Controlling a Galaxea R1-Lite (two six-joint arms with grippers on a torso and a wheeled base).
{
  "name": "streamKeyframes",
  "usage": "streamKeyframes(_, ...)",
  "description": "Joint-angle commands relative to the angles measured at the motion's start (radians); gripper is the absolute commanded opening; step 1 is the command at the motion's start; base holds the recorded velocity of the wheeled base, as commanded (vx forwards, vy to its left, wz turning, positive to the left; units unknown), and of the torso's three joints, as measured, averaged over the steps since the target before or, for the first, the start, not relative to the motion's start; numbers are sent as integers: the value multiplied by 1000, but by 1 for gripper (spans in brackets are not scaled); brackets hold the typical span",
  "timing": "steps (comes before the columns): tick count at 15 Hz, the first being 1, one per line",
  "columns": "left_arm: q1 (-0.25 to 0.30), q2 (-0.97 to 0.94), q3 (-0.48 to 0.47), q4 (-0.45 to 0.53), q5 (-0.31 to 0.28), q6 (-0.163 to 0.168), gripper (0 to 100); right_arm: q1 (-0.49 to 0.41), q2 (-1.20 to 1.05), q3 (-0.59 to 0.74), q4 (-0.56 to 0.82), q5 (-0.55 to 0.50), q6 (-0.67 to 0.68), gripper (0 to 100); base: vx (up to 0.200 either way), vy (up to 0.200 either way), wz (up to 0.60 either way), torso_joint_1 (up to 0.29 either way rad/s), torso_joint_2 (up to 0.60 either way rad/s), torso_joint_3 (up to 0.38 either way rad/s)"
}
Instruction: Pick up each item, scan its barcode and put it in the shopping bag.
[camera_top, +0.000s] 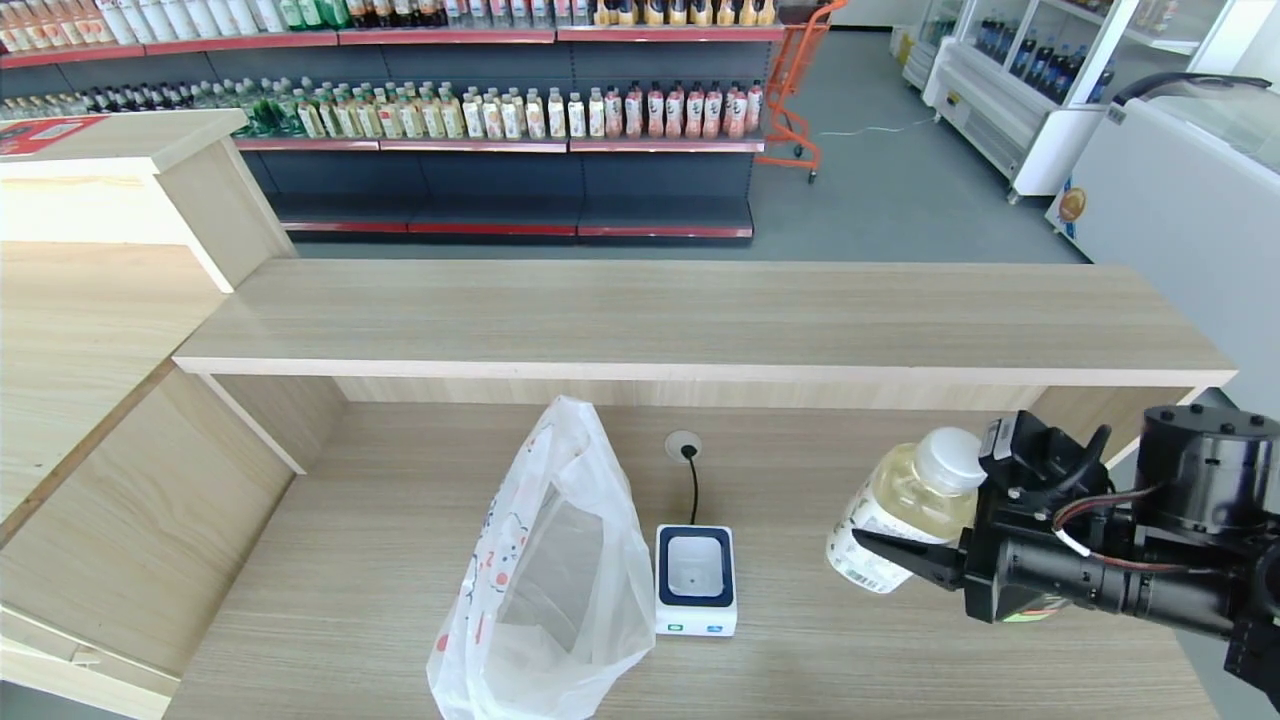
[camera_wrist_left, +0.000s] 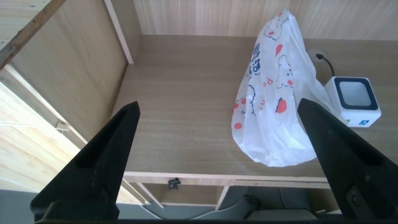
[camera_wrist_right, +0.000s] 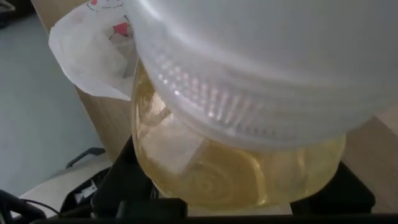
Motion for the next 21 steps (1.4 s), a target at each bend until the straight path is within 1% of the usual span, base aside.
streamKeyframes(1, 0, 0, 0, 0, 0, 0, 100, -122, 45, 0, -38, 10, -132, 0, 0, 0, 0, 0, 0, 0)
streamKeyframes(2, 0, 0, 0, 0, 0, 0, 100, -135, 59, 3, -84, 48, -208, 0, 0, 0, 0, 0, 0, 0)
streamKeyframes(3, 0, 0, 0, 0, 0, 0, 100, -136, 62, 4, -98, 86, -260, 0, 0, 0, 0, 0, 0, 0)
streamKeyframes(4, 0, 0, 0, 0, 0, 0, 100, -138, 61, 4, -98, 96, -278, 0, 0, 0, 0, 0, 0, 0)
streamKeyframes(5, 0, 0, 0, 0, 0, 0, 100, -170, 41, 4, -100, 134, -366, 0, 0, 0, 0, 0, 0, 0)
streamKeyframes(6, 0, 0, 0, 0, 0, 0, 100, -173, 38, 6, -100, 134, -373, 0, 0, 0, 0, 0, 0, 0)
streamKeyframes(7, 0, 0, 0, 0, 0, 0, 100, -178, 28, 44, -120, 157, -424, 0, 0, 0, 0, 0, 0, 0)
streamKeyframes(8, 0, 0, 0, 0, 0, 0, 100, -176, 39, 96, -186, 168, -465, 0, 0, 0, 0, 0, 0, 0)
streamKeyframes(9, 0, 0, 0, 0, 0, 0, 100, -176, 21, 139, -196, 166, -467, 0, 0, 0, 0, 0, 0, 0)
streamKeyframes(10, 0, 0, 0, 0, 0, 0, 100, -175, 1, 151, -196, 166, -467, 0, 0, 0, 0, 0, 0, 0)
streamKeyframes(15, 0, 0, 0, 0, 0, 0, 100, -173, -24, 138, -206, 168, -467, 0, 0, 0, 0, 0, 0, 0)
streamKeyframes(20, 0, 0, 0, 0, 0, 0, 100, -164, -30, 161, -204, 162, -473, 0, 0, 0, 0, 0, 0, 0)
streamKeyframes(21, 0, 0, 0, 0, 0, 3, 100, -165, -33, 161, -204, 162, -471, 0, 0, 200, 0, 2, 2, 2)
